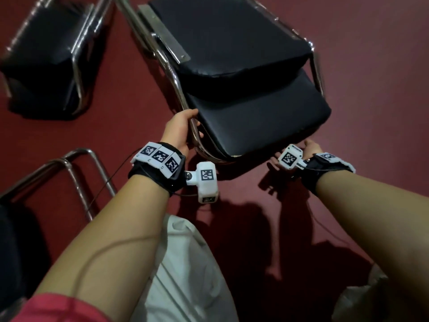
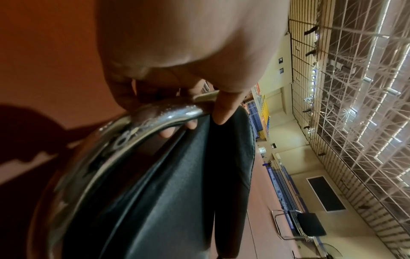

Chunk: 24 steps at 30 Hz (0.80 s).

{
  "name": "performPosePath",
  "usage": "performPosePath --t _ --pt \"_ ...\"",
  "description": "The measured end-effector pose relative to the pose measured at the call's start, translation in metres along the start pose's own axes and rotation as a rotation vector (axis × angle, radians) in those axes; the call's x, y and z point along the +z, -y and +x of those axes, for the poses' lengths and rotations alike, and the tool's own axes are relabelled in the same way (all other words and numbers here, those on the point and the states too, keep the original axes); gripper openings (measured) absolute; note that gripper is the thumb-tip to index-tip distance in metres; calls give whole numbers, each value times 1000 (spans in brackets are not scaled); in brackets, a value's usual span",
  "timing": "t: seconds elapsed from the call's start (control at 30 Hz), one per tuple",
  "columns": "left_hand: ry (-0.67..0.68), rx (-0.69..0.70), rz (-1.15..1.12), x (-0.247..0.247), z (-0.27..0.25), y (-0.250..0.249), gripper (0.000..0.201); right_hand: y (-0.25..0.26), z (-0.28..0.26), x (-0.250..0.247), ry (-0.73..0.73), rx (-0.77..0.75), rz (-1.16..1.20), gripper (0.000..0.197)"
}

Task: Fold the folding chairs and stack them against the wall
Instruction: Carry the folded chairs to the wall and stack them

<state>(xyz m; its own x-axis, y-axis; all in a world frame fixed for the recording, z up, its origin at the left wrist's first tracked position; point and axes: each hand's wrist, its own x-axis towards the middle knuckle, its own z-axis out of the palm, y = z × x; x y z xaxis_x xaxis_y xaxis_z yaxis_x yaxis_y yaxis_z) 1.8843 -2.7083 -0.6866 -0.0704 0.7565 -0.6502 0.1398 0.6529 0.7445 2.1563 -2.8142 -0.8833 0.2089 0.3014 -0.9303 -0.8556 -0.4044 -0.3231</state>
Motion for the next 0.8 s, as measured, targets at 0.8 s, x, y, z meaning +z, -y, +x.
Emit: performPosePath --t 0.8 --pt "-203 -101 -24 -7 3 17 14 26 -121 59 129 -204 614 43"
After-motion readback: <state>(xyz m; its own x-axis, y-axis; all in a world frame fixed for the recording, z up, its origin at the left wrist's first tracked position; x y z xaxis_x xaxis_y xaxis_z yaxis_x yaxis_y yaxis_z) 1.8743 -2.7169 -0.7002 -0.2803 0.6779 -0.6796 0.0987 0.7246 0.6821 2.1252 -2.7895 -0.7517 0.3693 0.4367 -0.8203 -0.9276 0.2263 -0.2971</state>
